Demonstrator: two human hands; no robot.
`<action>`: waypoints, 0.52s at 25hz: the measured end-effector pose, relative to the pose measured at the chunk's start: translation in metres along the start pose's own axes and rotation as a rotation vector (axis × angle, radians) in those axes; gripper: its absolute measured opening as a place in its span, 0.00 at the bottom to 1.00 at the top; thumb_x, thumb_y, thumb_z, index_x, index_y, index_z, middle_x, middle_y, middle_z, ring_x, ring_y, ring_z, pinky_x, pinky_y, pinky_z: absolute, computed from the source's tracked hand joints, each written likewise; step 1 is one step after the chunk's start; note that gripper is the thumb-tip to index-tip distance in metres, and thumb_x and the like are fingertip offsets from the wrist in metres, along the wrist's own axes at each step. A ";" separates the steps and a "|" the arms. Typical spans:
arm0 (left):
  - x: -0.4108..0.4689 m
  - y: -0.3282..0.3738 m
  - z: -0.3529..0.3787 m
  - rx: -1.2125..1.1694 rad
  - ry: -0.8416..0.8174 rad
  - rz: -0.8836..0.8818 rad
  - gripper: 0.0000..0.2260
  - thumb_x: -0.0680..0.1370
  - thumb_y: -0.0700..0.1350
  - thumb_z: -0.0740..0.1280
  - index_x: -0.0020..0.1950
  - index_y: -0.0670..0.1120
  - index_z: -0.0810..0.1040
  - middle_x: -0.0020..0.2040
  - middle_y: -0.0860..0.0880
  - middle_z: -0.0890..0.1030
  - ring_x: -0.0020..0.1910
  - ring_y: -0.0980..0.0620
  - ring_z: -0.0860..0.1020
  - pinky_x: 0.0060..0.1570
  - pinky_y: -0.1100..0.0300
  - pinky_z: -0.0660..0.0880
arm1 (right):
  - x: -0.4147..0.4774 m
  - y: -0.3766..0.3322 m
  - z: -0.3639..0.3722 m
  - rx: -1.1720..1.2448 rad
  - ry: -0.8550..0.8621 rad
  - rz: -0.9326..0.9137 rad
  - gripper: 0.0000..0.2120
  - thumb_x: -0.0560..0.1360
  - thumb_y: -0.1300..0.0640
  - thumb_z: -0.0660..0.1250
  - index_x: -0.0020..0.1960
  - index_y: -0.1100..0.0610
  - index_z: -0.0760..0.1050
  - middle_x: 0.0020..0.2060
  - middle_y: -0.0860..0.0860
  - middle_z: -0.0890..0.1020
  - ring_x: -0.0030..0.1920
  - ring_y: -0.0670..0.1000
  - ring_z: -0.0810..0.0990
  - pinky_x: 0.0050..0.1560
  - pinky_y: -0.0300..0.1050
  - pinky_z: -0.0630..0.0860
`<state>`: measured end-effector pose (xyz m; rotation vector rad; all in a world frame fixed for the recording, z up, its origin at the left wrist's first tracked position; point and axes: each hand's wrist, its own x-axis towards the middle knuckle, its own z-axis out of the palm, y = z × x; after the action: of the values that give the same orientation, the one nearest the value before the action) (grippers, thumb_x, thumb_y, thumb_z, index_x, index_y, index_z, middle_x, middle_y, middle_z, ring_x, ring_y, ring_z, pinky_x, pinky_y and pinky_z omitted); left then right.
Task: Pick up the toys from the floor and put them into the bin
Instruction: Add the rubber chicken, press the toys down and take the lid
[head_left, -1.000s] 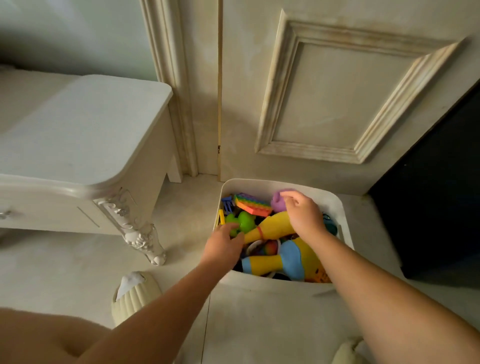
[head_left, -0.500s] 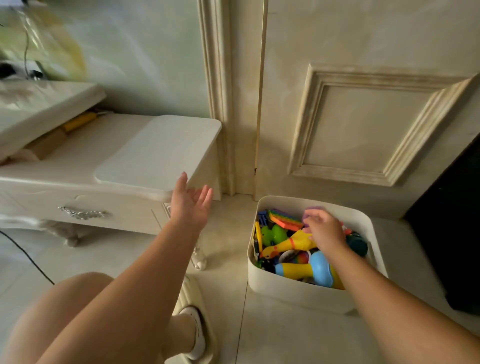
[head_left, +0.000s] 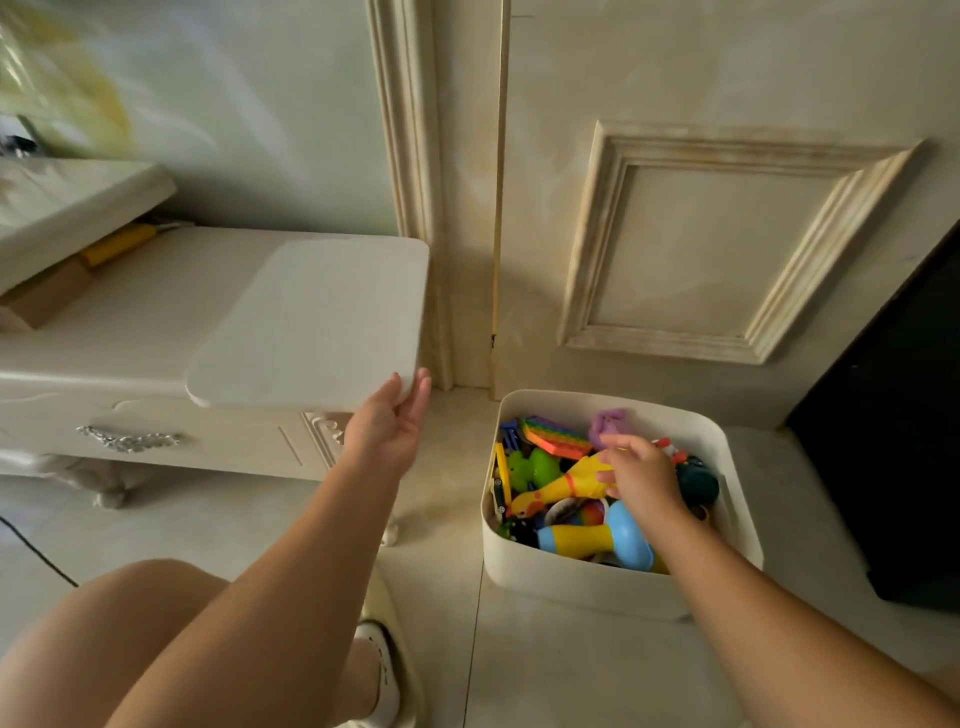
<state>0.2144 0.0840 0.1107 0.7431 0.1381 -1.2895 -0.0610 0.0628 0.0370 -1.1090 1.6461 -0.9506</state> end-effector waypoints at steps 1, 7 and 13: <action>-0.004 -0.006 -0.007 0.022 -0.055 -0.040 0.06 0.79 0.33 0.63 0.56 0.35 0.72 0.55 0.36 0.78 0.47 0.41 0.84 0.40 0.54 0.83 | -0.001 0.000 0.000 0.007 0.008 0.003 0.09 0.78 0.59 0.60 0.50 0.49 0.78 0.47 0.52 0.81 0.41 0.52 0.81 0.40 0.47 0.77; -0.020 -0.038 -0.044 0.277 -0.262 -0.296 0.11 0.73 0.34 0.67 0.54 0.34 0.75 0.52 0.37 0.83 0.52 0.43 0.83 0.41 0.57 0.83 | -0.002 -0.005 -0.011 0.088 0.075 0.042 0.11 0.80 0.57 0.55 0.55 0.51 0.76 0.48 0.55 0.82 0.37 0.53 0.82 0.44 0.53 0.78; -0.026 -0.042 -0.063 0.716 -0.330 -0.571 0.19 0.69 0.33 0.70 0.60 0.35 0.75 0.53 0.36 0.82 0.48 0.42 0.84 0.44 0.54 0.83 | 0.001 -0.006 -0.038 0.273 0.292 0.085 0.22 0.82 0.45 0.50 0.72 0.54 0.63 0.62 0.59 0.77 0.51 0.59 0.81 0.46 0.54 0.80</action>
<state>0.1873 0.1378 0.0573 1.1256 -0.4335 -2.0279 -0.0961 0.0638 0.0530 -0.7362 1.7139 -1.2842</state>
